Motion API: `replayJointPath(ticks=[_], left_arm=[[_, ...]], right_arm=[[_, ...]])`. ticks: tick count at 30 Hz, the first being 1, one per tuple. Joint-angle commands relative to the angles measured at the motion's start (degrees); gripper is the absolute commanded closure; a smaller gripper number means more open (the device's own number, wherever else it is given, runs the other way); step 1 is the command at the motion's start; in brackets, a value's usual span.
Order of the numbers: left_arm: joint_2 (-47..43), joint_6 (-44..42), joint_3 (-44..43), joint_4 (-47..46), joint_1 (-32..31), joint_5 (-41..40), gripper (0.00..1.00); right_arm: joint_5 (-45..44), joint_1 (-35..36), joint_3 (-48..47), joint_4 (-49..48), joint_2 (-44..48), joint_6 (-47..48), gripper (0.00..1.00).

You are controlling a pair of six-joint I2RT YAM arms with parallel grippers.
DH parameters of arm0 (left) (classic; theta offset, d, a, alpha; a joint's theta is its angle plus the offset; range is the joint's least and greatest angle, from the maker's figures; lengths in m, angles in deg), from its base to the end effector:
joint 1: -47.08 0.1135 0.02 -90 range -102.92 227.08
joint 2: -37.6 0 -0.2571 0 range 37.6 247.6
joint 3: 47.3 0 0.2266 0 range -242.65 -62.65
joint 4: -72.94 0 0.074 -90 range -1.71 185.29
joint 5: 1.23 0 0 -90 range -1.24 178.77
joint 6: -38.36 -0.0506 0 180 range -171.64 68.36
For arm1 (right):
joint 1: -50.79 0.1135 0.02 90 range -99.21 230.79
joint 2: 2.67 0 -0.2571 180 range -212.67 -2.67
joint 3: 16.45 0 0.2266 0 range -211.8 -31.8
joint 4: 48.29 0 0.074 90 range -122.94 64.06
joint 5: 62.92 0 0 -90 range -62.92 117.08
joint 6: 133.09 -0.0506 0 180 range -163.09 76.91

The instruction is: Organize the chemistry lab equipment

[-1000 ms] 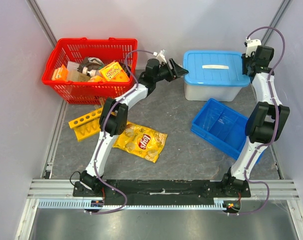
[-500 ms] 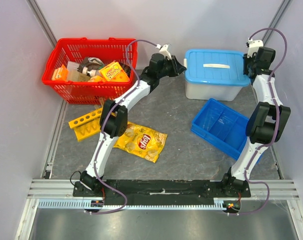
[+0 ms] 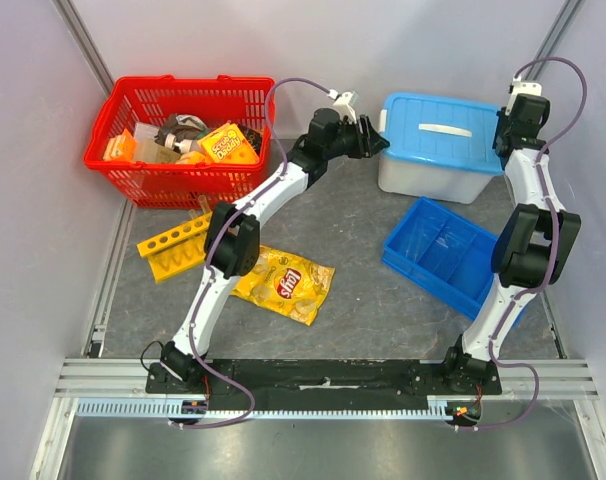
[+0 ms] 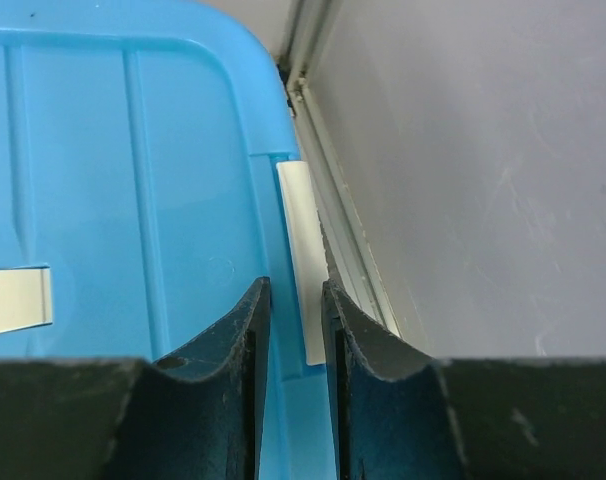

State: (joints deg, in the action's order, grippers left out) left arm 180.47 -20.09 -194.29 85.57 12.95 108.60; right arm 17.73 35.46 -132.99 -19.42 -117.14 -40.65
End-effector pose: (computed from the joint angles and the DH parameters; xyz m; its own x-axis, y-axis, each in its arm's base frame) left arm 0.4632 -0.3347 0.2670 -0.5259 -0.2382 -0.8165 0.6224 0.5466 -0.5603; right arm 0.4449 -0.1305 0.2998 -0.4515 0.0802 -0.8887 0.3818 0.9175 -0.1112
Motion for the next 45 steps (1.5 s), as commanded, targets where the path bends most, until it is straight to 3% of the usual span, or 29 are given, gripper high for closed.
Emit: replayJointPath(ticks=[1, 7, 10, 18, 28, 31, 41, 45], left_arm=[[-3.5, -2.0, -0.6, -2.5, -0.1, 2.1, 0.41], [-4.2, -4.1, 0.1, -3.5, 0.1, -4.3, 0.37], [-3.1, -3.1, -0.5, -3.5, 0.6, -4.4, 0.37], [-4.3, -0.9, 1.5, -1.9, 1.7, -3.4, 0.41], [-17.3, -6.6, 14.9, 0.5, 1.7, -4.0, 0.41], [-20.2, -8.9, 16.1, 2.4, 1.7, -4.5, 0.41], [-30.5, -13.8, 17.7, 14.6, 1.8, -5.0, 0.35], [-37.7, -15.9, 21.6, 18.4, 1.8, -4.6, 0.24]], right_arm=[[-7.9, -2.6, -0.7, 6.0, 0.5, -4.0, 0.68], [4.4, -2.5, 3.7, -2.1, 3.2, 0.8, 0.68], [6.4, -2.3, 4.2, -3.7, 3.2, 3.2, 0.68], [-10.6, -2.2, -0.9, 5.8, 1.1, -2.3, 0.69], [-18.3, -2.5, 1.0, 7.1, 4.3, -9.0, 0.68], [-16.9, -2.7, -0.2, 7.4, 4.5, -9.5, 0.59], [-3.8, -0.1, -7.4, 12.7, 9.5, -7.4, 0.02], [-2.4, 5.3, -10.7, 20.1, 13.0, -7.4, 0.02]])
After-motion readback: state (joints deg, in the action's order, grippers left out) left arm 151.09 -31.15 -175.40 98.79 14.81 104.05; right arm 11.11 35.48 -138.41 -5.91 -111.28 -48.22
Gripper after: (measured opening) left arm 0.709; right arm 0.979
